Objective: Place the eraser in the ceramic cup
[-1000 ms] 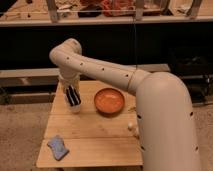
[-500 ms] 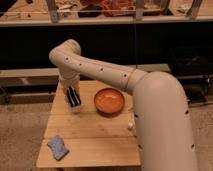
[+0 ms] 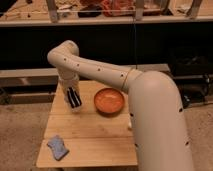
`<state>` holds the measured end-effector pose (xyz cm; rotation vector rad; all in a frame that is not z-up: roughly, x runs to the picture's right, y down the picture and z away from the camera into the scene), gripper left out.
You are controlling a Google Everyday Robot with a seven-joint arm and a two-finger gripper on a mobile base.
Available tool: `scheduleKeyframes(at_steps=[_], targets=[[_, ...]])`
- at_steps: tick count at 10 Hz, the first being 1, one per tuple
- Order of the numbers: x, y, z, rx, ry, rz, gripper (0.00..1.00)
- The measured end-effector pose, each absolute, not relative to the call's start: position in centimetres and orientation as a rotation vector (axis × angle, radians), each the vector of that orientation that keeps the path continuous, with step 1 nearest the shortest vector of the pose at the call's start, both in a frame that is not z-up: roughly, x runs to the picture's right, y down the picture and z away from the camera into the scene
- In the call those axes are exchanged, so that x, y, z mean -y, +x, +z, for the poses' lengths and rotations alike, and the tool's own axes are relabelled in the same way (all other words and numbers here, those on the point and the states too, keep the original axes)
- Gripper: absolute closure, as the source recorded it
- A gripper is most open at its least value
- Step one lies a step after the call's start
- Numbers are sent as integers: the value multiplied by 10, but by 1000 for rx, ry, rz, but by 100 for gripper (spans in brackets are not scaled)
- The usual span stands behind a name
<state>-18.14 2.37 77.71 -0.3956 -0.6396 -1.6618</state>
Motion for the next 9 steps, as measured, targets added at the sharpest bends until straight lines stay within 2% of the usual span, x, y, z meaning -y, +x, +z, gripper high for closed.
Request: scheduleKeyframes(at_steps=[2,3,9], targets=[[-25,-184,778,644,-407,-1669,25],[-26,-185,780,648,-408,-1672,21],[-28,-186,783,640,-423,-1688,20]])
